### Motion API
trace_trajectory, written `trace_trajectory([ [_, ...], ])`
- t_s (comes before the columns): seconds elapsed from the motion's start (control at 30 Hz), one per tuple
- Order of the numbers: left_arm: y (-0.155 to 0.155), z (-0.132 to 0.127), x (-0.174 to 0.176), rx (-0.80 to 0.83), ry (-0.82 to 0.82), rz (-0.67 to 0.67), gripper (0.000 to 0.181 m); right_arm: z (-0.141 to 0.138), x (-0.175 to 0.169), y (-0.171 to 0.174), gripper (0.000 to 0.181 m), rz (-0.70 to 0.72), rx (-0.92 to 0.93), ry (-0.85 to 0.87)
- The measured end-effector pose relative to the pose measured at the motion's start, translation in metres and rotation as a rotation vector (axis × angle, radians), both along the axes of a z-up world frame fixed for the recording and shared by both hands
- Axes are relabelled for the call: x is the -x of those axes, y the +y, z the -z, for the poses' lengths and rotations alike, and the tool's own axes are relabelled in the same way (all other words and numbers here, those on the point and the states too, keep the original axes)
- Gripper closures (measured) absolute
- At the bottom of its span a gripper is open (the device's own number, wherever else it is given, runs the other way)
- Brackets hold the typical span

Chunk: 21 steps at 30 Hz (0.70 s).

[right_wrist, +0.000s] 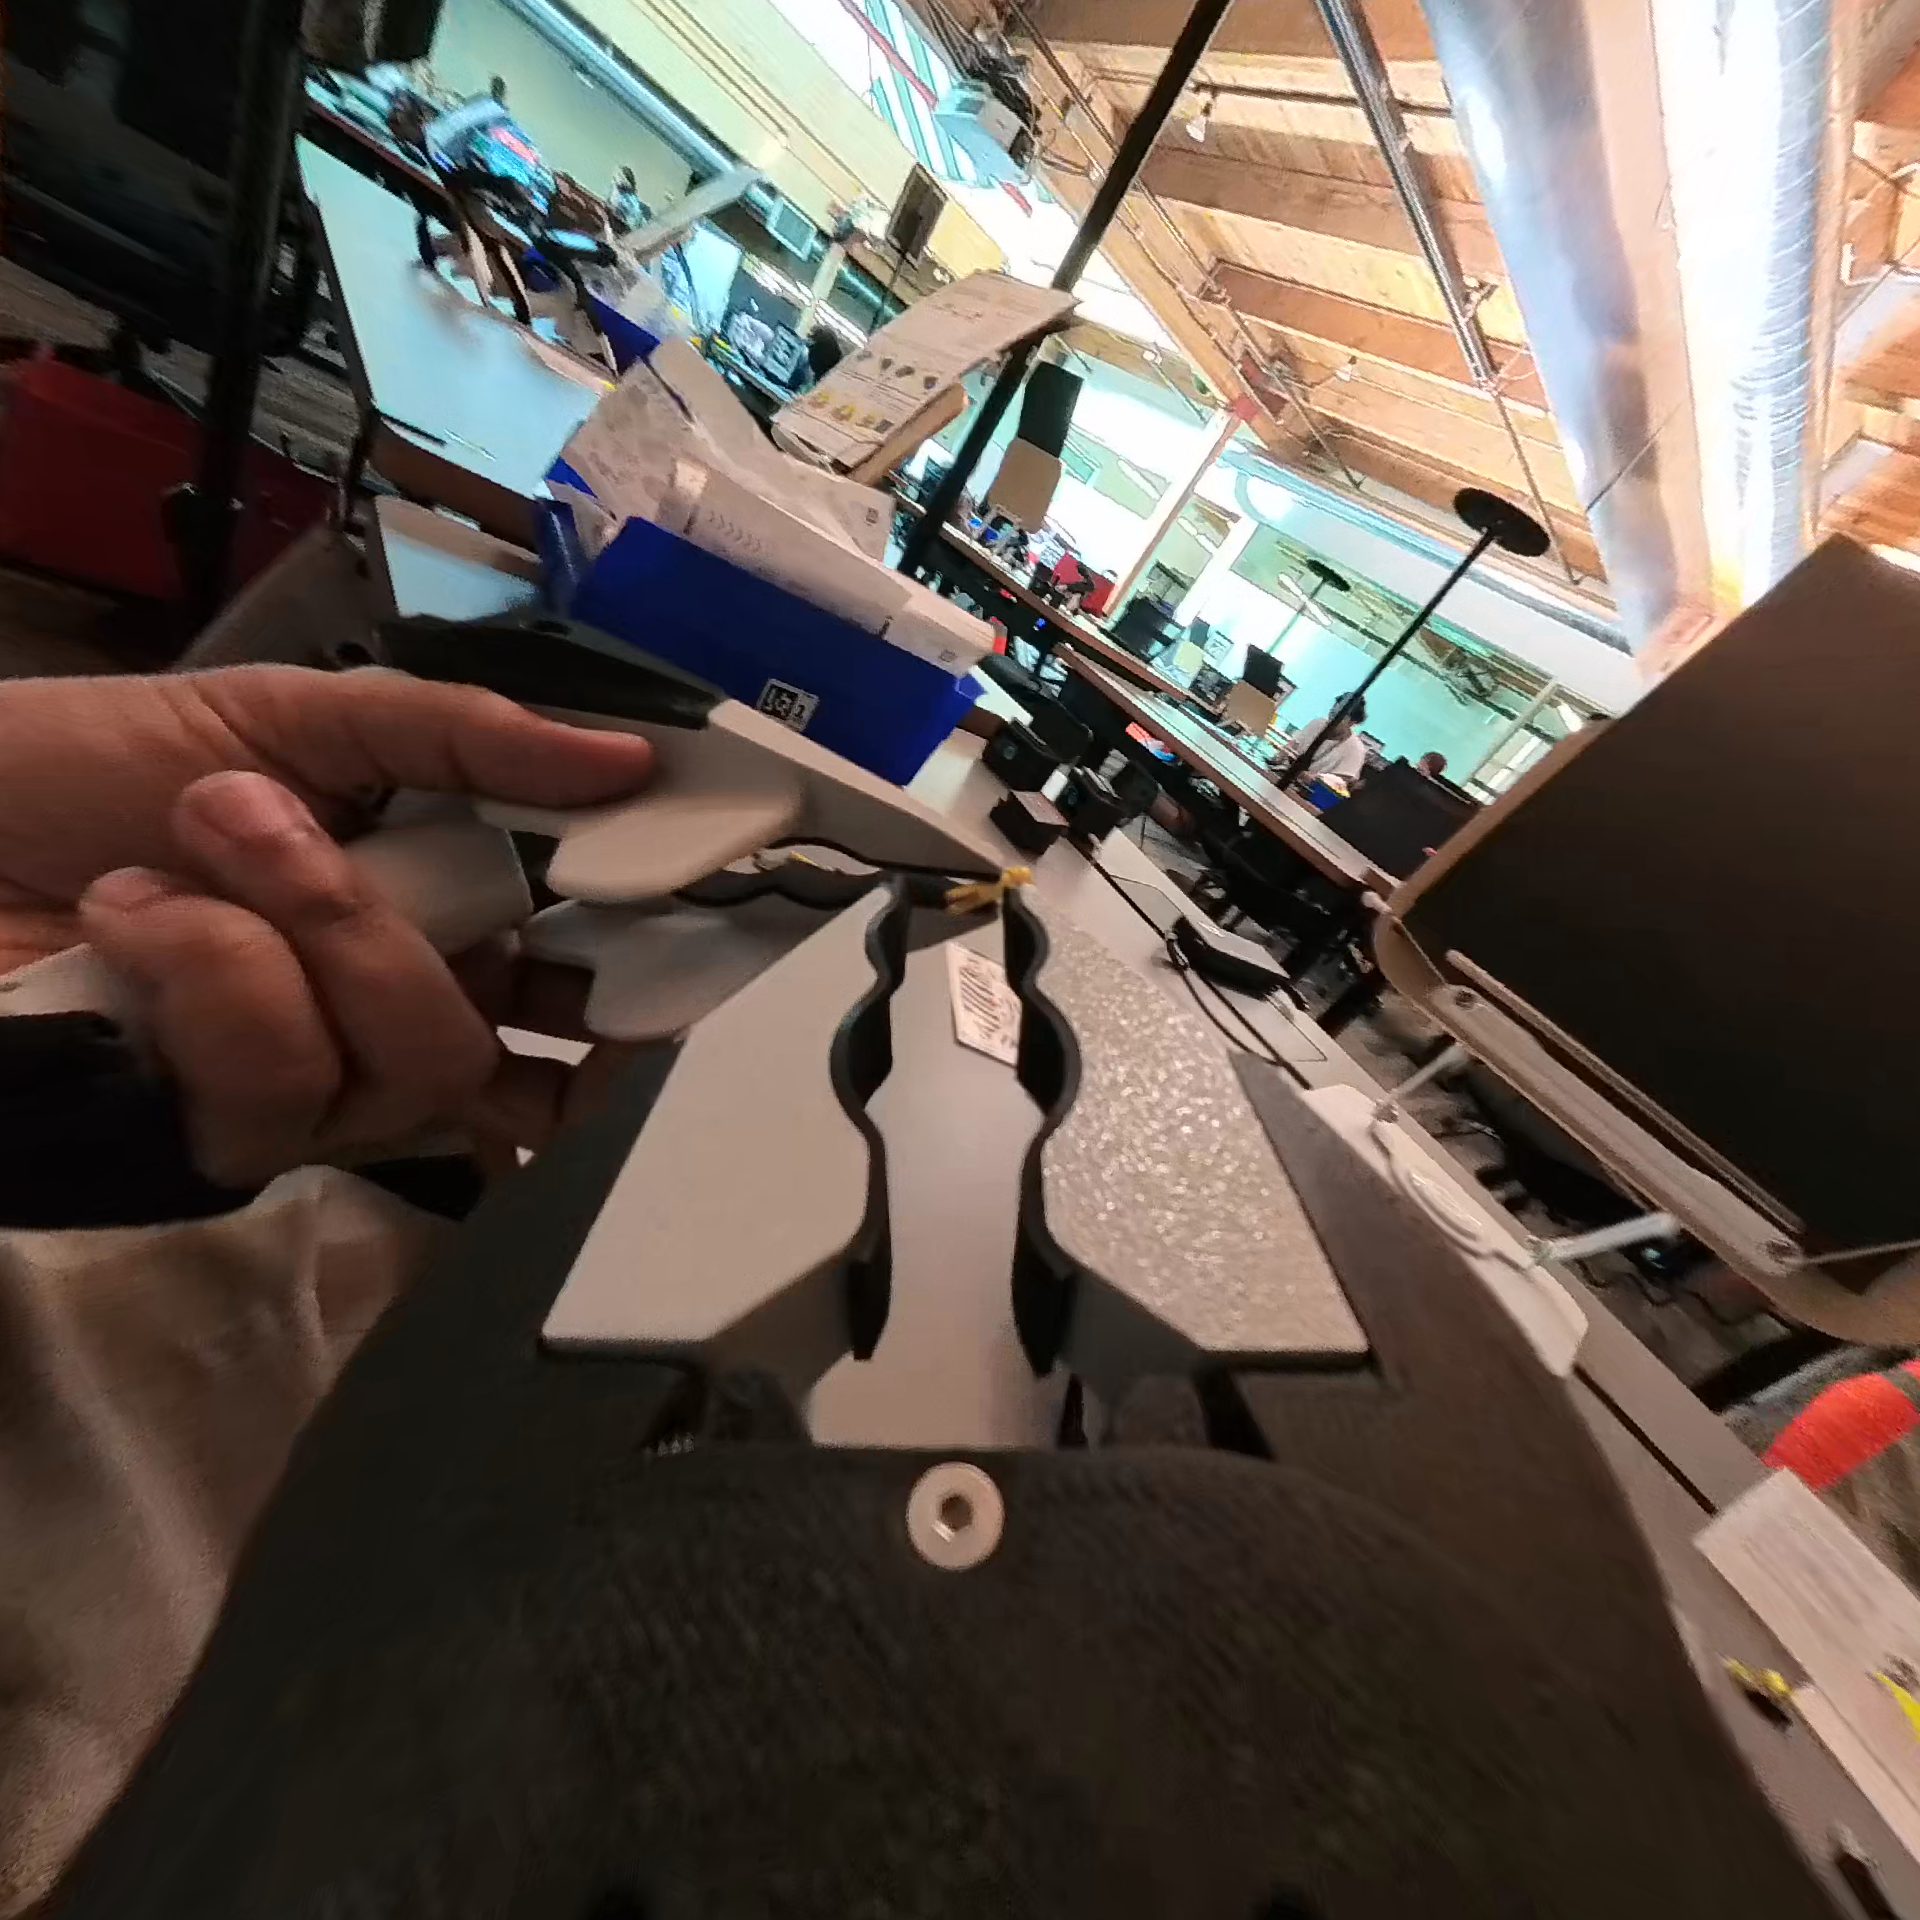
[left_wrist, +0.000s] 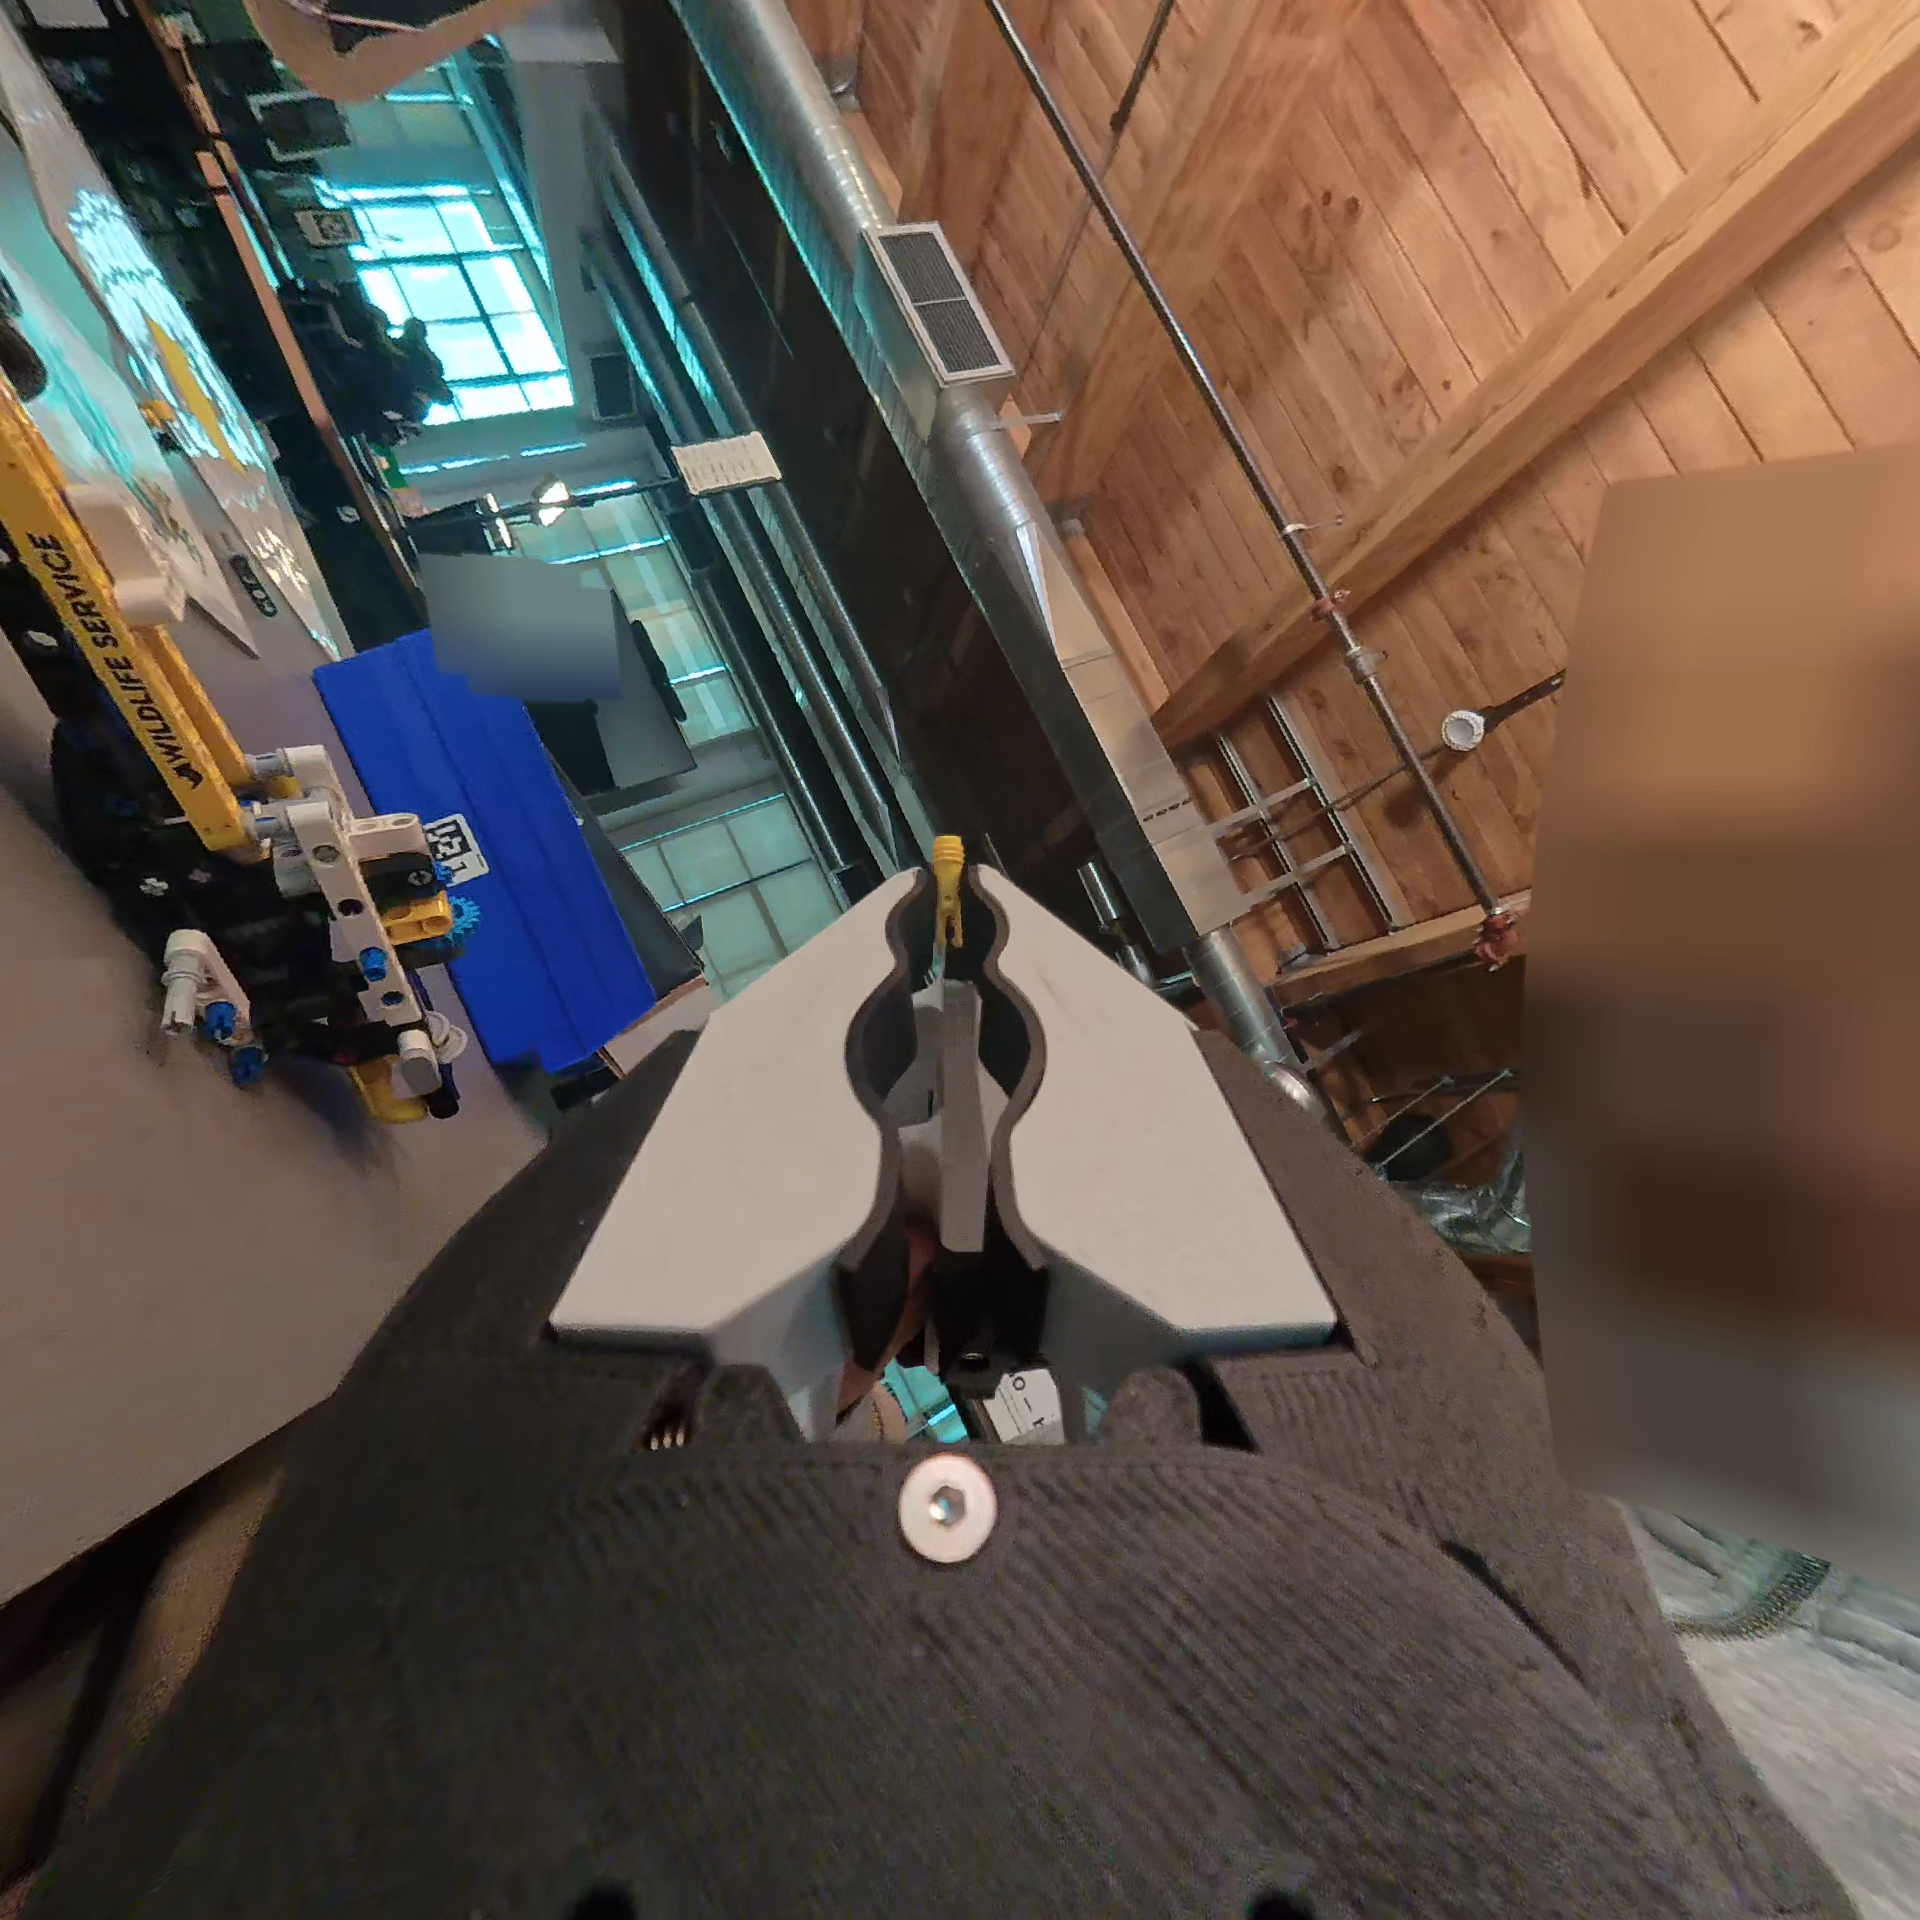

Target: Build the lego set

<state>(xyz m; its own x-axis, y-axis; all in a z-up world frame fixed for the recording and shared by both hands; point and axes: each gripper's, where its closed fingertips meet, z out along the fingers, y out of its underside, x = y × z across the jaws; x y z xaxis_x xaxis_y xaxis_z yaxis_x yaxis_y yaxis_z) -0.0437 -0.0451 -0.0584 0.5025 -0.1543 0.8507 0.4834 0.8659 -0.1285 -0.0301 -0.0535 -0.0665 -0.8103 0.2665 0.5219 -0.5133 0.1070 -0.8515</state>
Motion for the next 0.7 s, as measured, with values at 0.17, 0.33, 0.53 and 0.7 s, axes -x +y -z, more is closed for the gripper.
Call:
trace_trajectory([
  [0.17,0.000,0.000,-0.001,-0.025,-0.002,0.012,0.177,0.001,0.006,-0.003,0.177,0.075,-0.011,0.060],
  [0.33,-0.004,0.004,0.002,-0.003,-0.011,0.010,0.177,0.002,0.010,-0.004,0.181,0.075,-0.008,0.030],
  [0.53,-0.003,0.007,0.003,0.033,0.001,0.018,0.175,0.005,0.012,-0.004,0.181,0.002,-0.023,-0.097],
  [0.7,0.005,0.005,0.004,0.260,0.031,0.000,0.168,0.003,0.013,0.000,0.181,-0.071,-0.015,-0.189],
])
